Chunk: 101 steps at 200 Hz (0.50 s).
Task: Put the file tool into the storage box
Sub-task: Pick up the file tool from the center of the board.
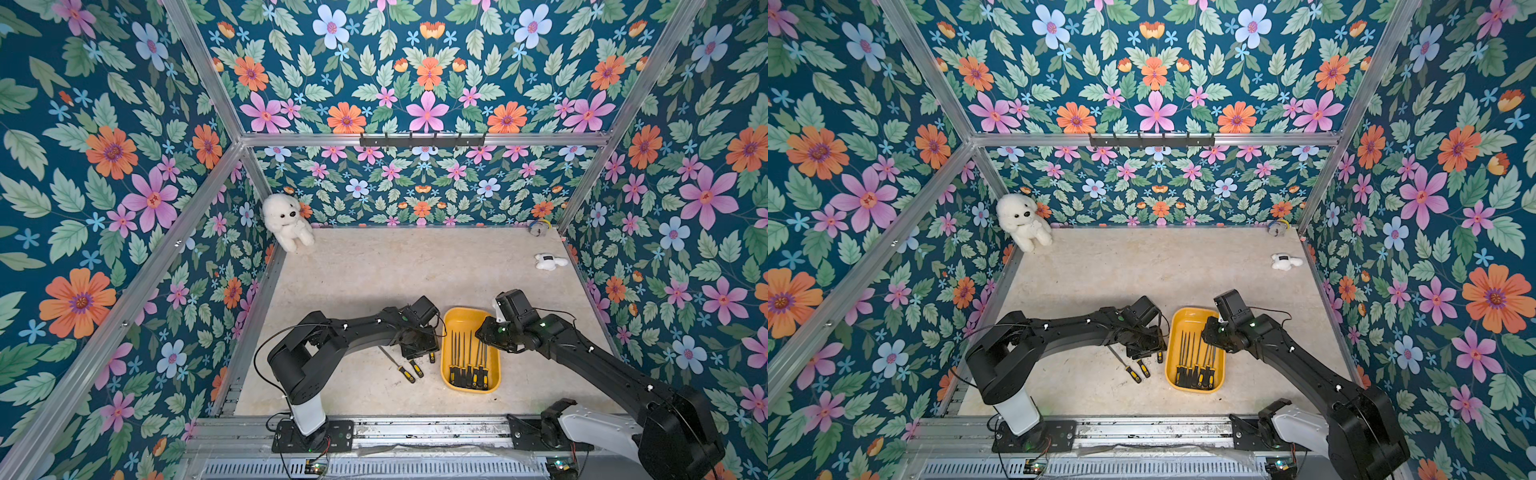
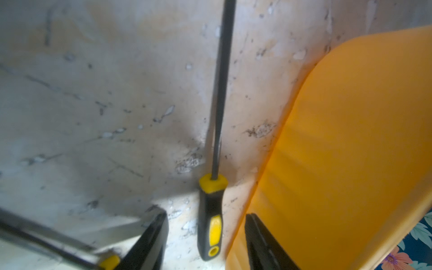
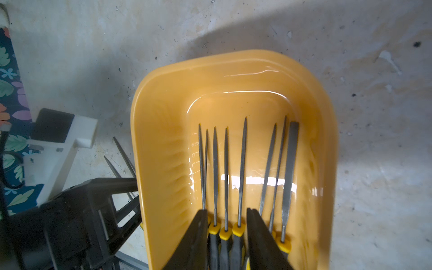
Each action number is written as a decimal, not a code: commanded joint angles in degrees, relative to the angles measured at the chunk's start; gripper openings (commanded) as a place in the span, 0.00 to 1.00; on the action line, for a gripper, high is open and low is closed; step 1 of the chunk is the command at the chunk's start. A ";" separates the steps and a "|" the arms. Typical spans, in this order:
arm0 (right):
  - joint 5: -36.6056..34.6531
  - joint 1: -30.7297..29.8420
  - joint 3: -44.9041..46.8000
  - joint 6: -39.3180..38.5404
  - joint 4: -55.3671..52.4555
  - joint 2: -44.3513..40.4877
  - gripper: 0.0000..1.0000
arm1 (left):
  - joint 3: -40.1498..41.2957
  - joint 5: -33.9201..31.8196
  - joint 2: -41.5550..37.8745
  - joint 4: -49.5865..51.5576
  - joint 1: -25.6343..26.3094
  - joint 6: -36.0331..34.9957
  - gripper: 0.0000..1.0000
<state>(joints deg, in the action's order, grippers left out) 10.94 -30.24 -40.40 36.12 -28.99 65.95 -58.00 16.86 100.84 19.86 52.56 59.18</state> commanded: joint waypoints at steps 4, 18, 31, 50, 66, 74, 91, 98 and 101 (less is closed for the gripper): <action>-0.04 0.00 -0.02 -0.30 -0.04 -0.16 0.34 | -1.34 -0.83 1.97 6.70 0.00 -4.01 0.58; 0.02 0.00 0.00 -0.35 -0.07 -0.28 0.34 | -2.32 -0.86 2.86 9.00 0.00 -5.51 0.56; 0.05 0.05 0.20 -0.35 0.01 -0.45 0.34 | -2.63 -0.79 3.46 10.47 0.00 -6.53 0.51; 0.15 0.06 0.41 -0.19 0.15 -0.71 0.35 | -3.46 -1.37 4.38 12.68 0.09 -8.01 0.46; 0.14 0.09 0.81 -0.12 0.35 -1.19 0.35 | -4.91 -2.32 5.75 14.90 0.34 -9.55 0.45; 0.13 0.09 0.97 -0.02 0.47 -1.35 0.34 | -5.76 -2.57 6.66 15.82 0.44 -10.36 0.45; 0.13 0.09 1.12 0.00 0.34 -1.72 0.34 | -6.82 -3.18 8.66 16.98 0.62 -11.55 0.44; 0.15 0.11 1.29 0.00 0.38 -1.88 0.34 | -6.95 -3.52 9.28 17.42 0.62 -11.86 0.42; 0.14 0.10 1.31 0.00 0.42 -1.92 0.34 | -6.89 -3.74 9.43 17.55 0.63 -12.03 0.41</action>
<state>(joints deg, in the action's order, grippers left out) 11.00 -30.15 -39.33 36.14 -28.71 64.58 -65.43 16.58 107.15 31.14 52.97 50.37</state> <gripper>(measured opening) 0.345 0.439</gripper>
